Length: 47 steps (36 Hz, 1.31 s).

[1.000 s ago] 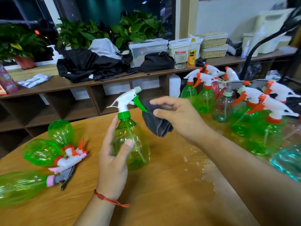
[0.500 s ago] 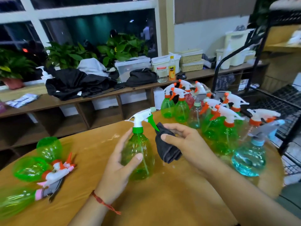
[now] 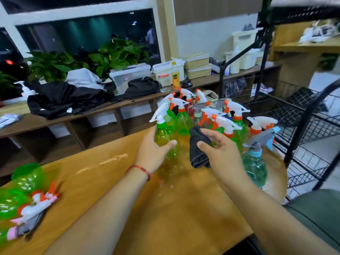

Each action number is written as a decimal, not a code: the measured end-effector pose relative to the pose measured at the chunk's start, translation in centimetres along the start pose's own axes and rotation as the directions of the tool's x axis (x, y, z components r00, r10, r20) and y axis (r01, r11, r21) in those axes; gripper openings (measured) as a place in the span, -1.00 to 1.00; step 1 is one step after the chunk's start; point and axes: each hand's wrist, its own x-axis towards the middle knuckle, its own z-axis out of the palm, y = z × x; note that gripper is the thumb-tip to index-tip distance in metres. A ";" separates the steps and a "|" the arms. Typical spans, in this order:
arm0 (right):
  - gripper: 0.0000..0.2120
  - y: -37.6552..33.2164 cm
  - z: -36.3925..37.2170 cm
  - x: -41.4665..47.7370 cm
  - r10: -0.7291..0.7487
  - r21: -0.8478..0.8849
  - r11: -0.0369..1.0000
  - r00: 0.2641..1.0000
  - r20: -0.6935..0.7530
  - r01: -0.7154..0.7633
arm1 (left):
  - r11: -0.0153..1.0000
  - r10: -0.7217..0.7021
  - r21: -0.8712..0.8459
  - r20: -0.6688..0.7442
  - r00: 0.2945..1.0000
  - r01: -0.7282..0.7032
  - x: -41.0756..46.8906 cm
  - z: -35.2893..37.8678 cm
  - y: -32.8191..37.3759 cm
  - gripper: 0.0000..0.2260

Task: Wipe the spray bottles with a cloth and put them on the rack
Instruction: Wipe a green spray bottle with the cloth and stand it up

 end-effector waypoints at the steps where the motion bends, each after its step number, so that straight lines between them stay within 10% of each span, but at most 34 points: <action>1: -0.68 0.3 -0.1 0.4 0.002 -0.002 1.000 1.000 -0.007 -0.002 | 1.000 -0.006 0.002 0.004 1.000 0.006 1.1 0.7 -0.3 -0.33; 22: -0.64 2.4 2.8 4.2 0.045 -0.020 0.999 0.999 0.029 -0.045 | 0.998 -0.022 0.063 0.153 0.988 0.013 8.6 5.8 -4.8 -0.05; 47: -0.64 -3.7 28.8 -12.4 -0.055 0.093 0.996 0.791 0.610 -0.002 | 0.739 -0.109 0.641 -0.189 0.976 0.207 -15.0 -28.8 -16.3 -0.56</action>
